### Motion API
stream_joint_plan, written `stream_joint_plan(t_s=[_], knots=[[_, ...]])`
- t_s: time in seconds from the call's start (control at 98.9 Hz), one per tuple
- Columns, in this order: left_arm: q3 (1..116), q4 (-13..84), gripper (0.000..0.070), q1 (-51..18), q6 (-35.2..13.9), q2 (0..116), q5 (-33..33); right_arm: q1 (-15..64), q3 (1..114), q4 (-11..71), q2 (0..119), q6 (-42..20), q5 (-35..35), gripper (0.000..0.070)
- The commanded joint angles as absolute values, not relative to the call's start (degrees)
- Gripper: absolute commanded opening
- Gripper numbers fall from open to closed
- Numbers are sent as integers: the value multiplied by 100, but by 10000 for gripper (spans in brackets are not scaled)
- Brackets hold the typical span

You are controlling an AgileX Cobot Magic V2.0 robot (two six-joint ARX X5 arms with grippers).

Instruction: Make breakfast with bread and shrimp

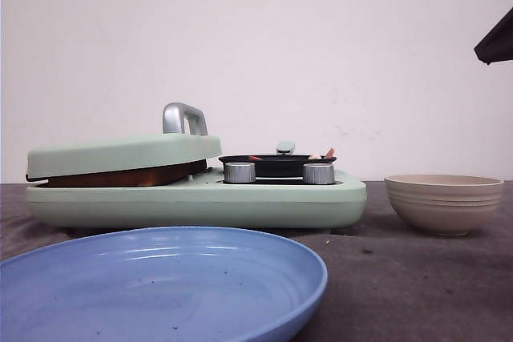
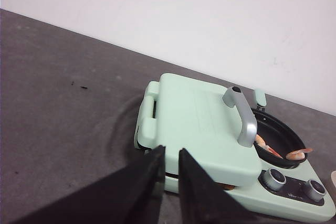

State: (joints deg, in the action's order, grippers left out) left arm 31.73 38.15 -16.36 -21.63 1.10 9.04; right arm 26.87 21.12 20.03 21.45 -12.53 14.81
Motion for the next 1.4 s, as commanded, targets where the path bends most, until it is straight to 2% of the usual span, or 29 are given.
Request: stream_joint_plan(t_s=[0.0,0.698,0.88,0.991,1.103,1.153,1.254,1.386], knots=[[3236,3774,0,-1651,-2171,106,921,2714,2126,1927,2156,-1437,1492,1],[3234,3776,0,-1651,-2171,67,921,2714,2128,1890,2156,-1437,1492,1],[3183,3966,0,-1441,-2036,21,919,2714,2128,1887,2156,-1437,1492,1],[2910,3301,0,-1232,-1461,21,899,2714,2128,1883,2156,-1437,1492,1],[2228,1833,0,-952,-596,21,875,2714,2128,1883,2156,-1437,1492,1],[1907,1210,0,-812,-368,19,705,2714,2128,1883,2156,-1437,1494,1],[1302,327,0,-484,-301,19,108,2714,2128,1883,2156,-1437,1494,1],[882,434,0,38,-390,19,-563,2714,2128,1883,2156,-1437,1492,1]])
